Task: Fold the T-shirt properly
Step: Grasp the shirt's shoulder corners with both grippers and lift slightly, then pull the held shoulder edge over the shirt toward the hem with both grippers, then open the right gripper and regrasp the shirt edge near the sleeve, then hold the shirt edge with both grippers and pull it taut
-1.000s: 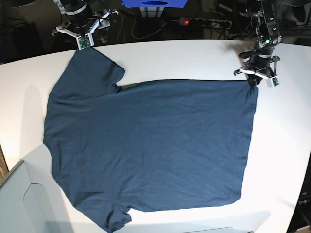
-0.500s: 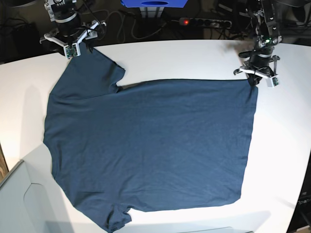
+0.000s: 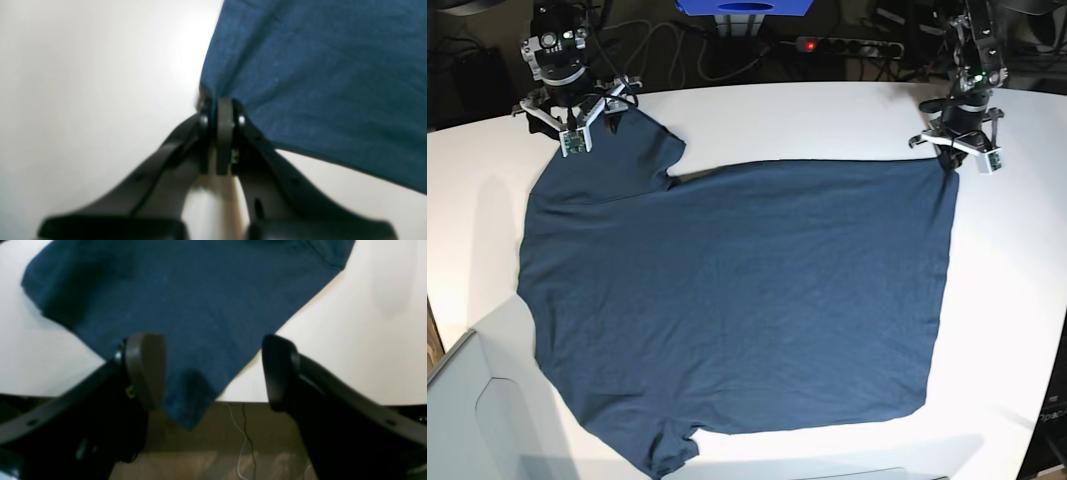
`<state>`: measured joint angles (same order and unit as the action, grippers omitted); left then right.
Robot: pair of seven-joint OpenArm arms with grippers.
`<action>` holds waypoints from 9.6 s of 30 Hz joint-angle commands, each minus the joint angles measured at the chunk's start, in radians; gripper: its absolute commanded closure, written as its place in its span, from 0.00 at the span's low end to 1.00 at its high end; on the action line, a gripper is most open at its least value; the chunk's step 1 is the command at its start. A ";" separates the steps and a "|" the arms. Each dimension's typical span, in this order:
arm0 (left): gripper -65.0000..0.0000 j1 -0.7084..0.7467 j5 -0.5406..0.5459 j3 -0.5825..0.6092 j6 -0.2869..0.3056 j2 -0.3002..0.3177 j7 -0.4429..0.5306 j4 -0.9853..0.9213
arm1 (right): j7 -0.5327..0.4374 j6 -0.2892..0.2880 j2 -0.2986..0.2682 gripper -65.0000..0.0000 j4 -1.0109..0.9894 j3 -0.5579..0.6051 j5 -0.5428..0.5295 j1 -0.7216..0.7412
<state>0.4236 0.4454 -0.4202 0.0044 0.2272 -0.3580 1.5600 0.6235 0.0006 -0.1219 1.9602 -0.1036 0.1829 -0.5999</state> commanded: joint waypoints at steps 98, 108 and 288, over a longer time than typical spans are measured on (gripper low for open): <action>1.00 0.005 -0.001 -0.174 -0.005 -0.061 0.012 0.316 | -0.092 -0.224 -0.006 1.00 0.066 -0.163 0.004 0.314; 1.00 -0.010 -0.001 -0.131 -0.005 -0.030 0.012 0.291 | -0.098 -0.228 -0.086 1.00 -0.080 -0.078 0.004 0.443; 1.00 -0.243 0.000 -0.118 -0.008 -0.022 -0.059 -0.076 | -0.046 -0.497 -0.160 0.53 -0.493 -0.287 0.004 0.525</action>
<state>0.1856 0.4419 -0.5331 -0.0036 0.1932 -0.4419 1.4670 0.5812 -0.4847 -0.2691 1.4548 -0.3862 0.1909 -0.0837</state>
